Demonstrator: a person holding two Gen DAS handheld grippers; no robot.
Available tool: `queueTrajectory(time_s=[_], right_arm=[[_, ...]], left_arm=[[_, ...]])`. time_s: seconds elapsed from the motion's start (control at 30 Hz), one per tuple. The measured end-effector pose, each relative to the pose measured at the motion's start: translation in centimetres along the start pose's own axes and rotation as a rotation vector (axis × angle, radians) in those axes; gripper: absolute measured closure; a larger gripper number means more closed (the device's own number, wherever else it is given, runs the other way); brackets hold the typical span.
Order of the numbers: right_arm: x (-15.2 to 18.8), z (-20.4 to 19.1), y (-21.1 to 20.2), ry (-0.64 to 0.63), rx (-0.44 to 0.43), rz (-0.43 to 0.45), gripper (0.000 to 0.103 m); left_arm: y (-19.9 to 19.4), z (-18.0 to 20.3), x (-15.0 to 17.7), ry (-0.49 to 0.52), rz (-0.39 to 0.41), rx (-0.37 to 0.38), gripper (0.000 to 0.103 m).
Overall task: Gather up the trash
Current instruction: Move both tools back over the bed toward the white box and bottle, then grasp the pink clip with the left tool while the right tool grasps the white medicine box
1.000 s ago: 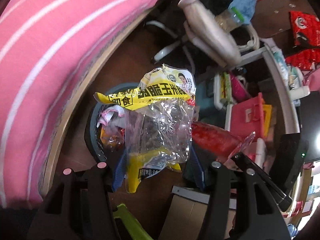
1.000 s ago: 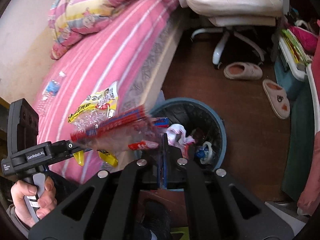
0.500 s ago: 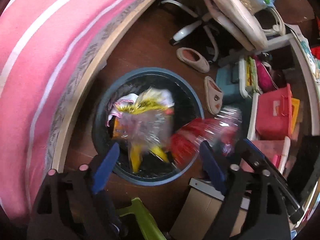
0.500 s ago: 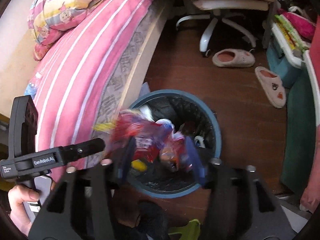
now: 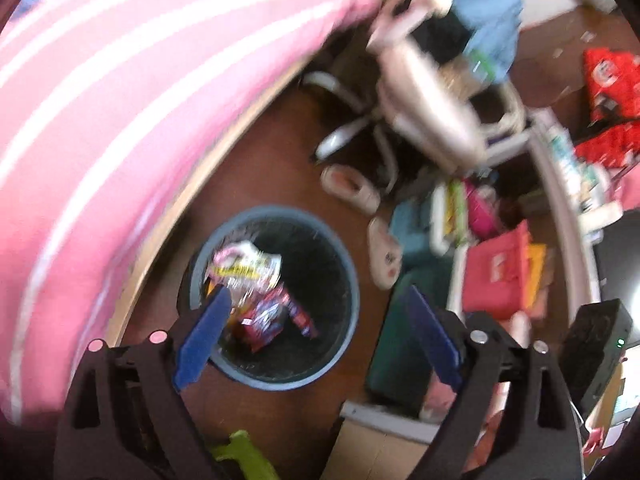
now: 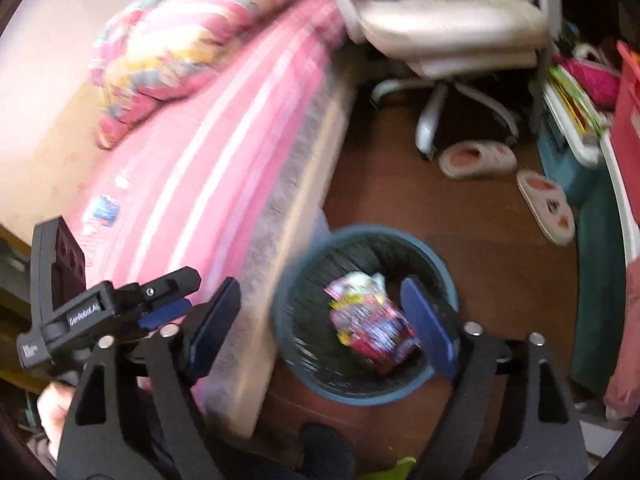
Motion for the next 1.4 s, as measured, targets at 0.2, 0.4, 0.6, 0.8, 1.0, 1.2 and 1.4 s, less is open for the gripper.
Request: queueTrajectory(time_s=[0.2,0.4,0.6,0.8,1.0,1.2,1.4], right_arm=[[-2.7,-8.7,-2.6,-0.116,-0.133,0.088,0.013],[-3.2,-16.6,-3.7,-0.207,-0.222,0.147,0.007],[-2.4,-24.8,-1.7,-0.249,-0.334,0.098,0.006],[-1.5,-32.0,1.0,-0.361,-0.4,0.066,0.006],[-1.2,-41.2,5.8,-0.576,-0.445,0.061,0.006],[-0.6,-48.0,11.2,-0.783,-0.455,0.046,0.006],[-0.6,-53.8,18.4,-0.922,-0.45,-0.013,0.006]], left_arm=[[-7.8,0.1,-3.0,-0.027,0.197,0.087,0.014],[-15.1,-3.9,-5.8,-0.073,0.307,0.073,0.013],[-21.4,-10.2,-8.3,-0.128,0.408,0.012,0.012],[-25.3,-18.7,-10.8,-0.232,0.464,-0.064,0.012],[-26.5,-27.6,-13.8,-0.339,0.484,-0.143,0.012],[-23.6,-34.9,-17.4,-0.382,0.406,-0.218,0.013],[-19.9,-37.7,-20.9,-0.339,0.31,-0.241,0.013]])
Point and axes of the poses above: each gripper's, at about its wrist camera, not at the fingertips, and y roughly the way its jaws point, z to its right, x to its underside, the point moved 7 cm from there along y, roughly the way its jaws point, and after that the axes turned 10 degrees about z, right-handed, at the moved point
